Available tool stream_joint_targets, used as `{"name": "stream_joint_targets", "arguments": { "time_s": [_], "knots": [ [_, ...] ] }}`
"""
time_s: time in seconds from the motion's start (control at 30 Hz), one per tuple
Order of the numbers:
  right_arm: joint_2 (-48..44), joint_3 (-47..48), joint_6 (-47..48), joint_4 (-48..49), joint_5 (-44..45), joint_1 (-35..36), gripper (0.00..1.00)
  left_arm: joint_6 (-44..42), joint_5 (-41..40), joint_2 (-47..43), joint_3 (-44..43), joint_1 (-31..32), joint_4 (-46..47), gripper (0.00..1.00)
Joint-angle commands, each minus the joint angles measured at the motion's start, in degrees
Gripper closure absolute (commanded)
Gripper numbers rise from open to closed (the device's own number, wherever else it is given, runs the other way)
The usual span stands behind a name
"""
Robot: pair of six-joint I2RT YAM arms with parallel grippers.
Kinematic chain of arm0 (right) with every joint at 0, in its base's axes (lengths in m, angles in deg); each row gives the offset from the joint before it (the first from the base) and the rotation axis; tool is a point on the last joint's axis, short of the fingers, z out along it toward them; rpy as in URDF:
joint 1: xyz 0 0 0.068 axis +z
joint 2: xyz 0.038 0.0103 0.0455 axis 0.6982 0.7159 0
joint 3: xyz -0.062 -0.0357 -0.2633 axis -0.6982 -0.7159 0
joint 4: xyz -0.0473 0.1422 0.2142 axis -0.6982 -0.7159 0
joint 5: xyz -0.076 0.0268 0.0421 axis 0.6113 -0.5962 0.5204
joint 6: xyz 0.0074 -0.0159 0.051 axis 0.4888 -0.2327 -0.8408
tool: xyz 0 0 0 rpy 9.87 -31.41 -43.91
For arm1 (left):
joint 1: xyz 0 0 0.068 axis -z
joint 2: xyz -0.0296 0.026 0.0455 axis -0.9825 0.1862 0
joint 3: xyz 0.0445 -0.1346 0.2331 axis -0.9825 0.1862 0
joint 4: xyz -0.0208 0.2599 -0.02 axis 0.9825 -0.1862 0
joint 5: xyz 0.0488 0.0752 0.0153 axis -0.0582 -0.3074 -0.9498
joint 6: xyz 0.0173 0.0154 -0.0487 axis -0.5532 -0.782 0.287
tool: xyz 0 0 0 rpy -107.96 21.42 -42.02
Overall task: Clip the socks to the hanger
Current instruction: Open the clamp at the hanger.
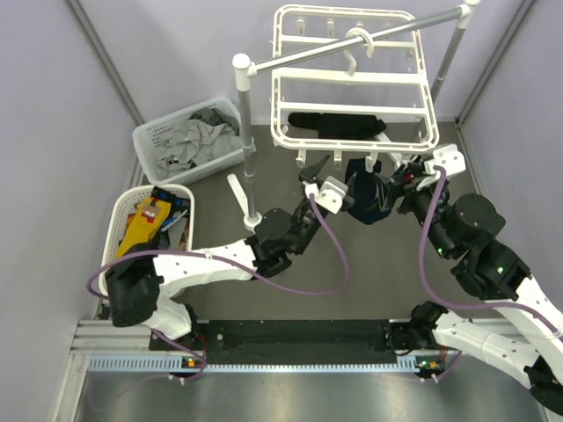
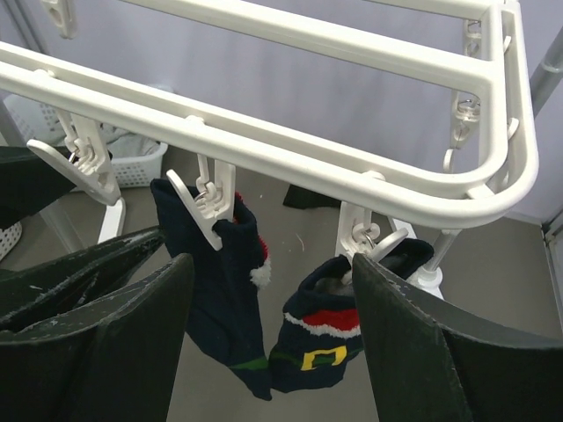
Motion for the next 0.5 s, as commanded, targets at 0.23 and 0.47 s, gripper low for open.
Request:
{"name": "stream_joint_targets", "arguments": {
  "time_s": [0.23,0.47],
  "knots": [
    [-1.6,-0.3,-0.5,1.6,1.0,-0.3,0.28,-6.7,-9.1,4.4,-5.6,1.0,11.4,0.35],
    [-2.0,-0.7,-0.3,1.7,1.1,-0.2,0.28,-5.9,-9.0,3.8,-4.9,1.0,11.4,0.46]
  ]
}}
